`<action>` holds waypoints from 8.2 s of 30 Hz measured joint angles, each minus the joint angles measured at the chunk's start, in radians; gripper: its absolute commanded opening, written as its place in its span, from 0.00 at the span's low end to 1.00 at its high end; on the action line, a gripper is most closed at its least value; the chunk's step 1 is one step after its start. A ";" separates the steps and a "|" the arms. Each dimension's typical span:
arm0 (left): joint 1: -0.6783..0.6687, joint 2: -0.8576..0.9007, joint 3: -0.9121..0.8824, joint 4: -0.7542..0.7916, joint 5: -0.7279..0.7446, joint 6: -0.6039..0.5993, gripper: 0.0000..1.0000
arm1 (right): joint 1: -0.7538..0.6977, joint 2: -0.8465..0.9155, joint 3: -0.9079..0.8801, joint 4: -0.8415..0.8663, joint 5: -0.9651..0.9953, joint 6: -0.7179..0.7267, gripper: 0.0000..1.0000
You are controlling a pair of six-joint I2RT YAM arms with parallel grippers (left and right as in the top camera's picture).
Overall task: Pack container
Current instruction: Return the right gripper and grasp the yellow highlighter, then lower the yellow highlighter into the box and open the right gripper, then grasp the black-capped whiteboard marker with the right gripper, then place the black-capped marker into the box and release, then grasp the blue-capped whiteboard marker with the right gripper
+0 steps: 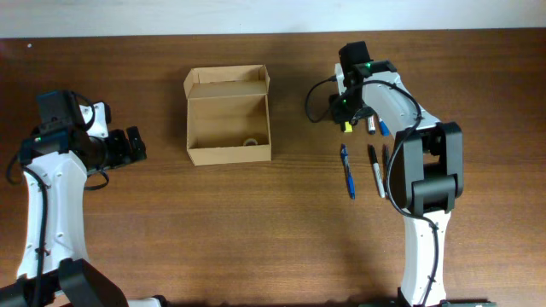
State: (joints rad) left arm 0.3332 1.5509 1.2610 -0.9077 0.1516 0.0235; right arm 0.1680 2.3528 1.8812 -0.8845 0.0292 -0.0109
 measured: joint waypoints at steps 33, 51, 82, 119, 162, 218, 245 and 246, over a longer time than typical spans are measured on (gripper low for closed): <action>0.000 0.000 0.000 0.000 0.002 0.000 1.00 | 0.192 0.016 0.750 -0.555 -0.082 -0.183 0.04; 0.000 0.000 0.000 0.000 0.003 0.000 1.00 | 0.544 0.016 0.494 -0.372 -0.166 -0.690 0.04; 0.000 0.000 0.000 0.000 0.003 0.000 1.00 | 0.505 -0.009 0.238 -0.084 -0.071 -0.511 0.45; 0.000 0.000 0.000 0.000 0.003 0.000 1.00 | -0.192 -0.042 0.181 -0.190 -0.155 0.005 0.40; 0.000 0.000 0.000 0.000 0.003 0.000 1.00 | -0.099 0.074 0.137 -0.141 -0.038 0.012 0.04; 0.000 0.000 0.000 0.000 0.003 0.000 1.00 | 0.481 0.072 0.246 -0.192 -0.261 -0.735 0.45; 0.000 0.000 0.000 0.000 0.003 0.000 1.00 | 0.049 -0.293 0.483 -0.262 -0.005 -0.203 0.52; 0.000 0.000 0.000 0.000 0.003 0.000 1.00 | 0.003 -0.293 0.440 -0.247 -0.007 -0.192 0.53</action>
State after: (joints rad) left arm 0.3332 1.5509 1.2610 -0.9077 0.1543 0.0235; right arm 0.1711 2.0598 2.3215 -1.1313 0.0219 -0.2024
